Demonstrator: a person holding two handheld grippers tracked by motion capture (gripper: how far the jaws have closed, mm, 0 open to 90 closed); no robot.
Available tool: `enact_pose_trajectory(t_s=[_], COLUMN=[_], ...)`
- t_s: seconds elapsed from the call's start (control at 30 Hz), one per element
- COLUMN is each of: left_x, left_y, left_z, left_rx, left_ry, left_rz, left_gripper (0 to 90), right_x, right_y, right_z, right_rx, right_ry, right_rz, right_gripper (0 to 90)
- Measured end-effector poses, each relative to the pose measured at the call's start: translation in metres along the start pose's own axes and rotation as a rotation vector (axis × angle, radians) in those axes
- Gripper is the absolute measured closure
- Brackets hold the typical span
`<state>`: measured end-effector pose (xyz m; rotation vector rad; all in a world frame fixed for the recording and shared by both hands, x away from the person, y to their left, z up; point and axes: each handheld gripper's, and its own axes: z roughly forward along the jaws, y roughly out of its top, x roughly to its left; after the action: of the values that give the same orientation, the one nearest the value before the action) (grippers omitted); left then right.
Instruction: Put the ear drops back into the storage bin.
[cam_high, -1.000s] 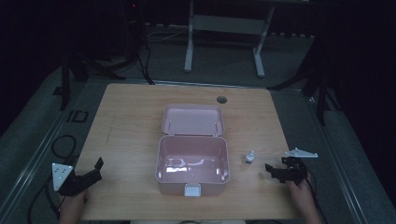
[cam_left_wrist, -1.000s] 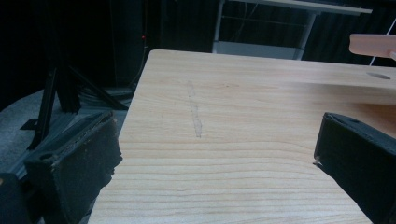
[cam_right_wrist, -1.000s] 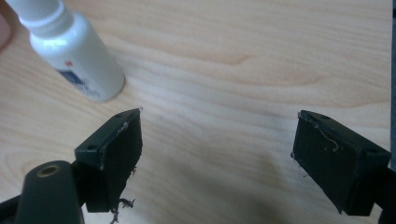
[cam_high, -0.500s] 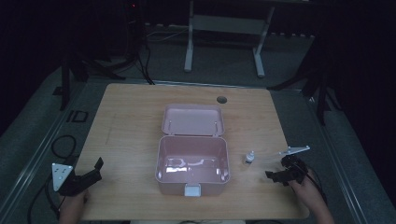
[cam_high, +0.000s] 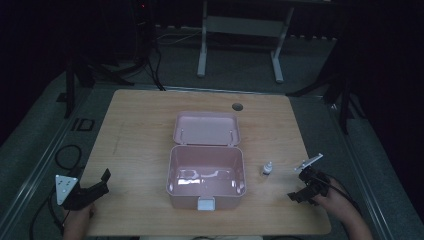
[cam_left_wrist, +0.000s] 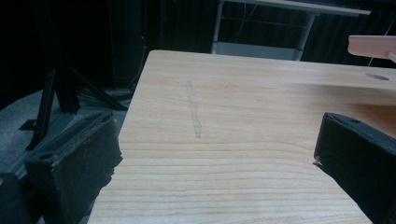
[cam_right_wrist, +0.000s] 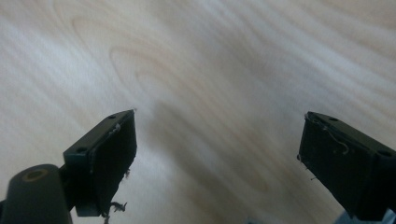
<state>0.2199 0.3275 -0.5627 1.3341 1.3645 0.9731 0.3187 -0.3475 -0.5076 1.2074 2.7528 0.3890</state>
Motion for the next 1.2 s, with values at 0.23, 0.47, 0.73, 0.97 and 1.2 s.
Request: enact_pose_trajectory(t_s=[0.23,0.47,0.73,0.97,1.2], left_x=[0.000,0.000,0.000,0.000,0.000], left_y=[0.000,0.000,0.000,0.000,0.000], left_z=[0.000,0.000,0.000,0.000,0.000], left_rx=[0.000,0.000,0.000,0.000,0.000], left_ry=[0.000,0.000,-0.002,-0.002,-0.002], left_rz=[0.000,0.001,0.000,0.000,-0.001], left_gripper=[0.4,0.5,0.5,0.5,0.4], right_x=[-0.002,0.004,0.009,0.010,0.004], right_y=[0.005,0.014,0.023,0.031,0.044], right_z=[-0.003,-0.004,0.000,-0.002,0.001], right_rx=[0.132,0.250,0.332,0.328,0.311], right_ry=[0.022,0.017,0.024,0.022,0.049], right_rz=[-0.025,-0.063,-0.089,-0.112,-0.101], right_gripper=[11.0,11.0,11.0,12.1,12.7])
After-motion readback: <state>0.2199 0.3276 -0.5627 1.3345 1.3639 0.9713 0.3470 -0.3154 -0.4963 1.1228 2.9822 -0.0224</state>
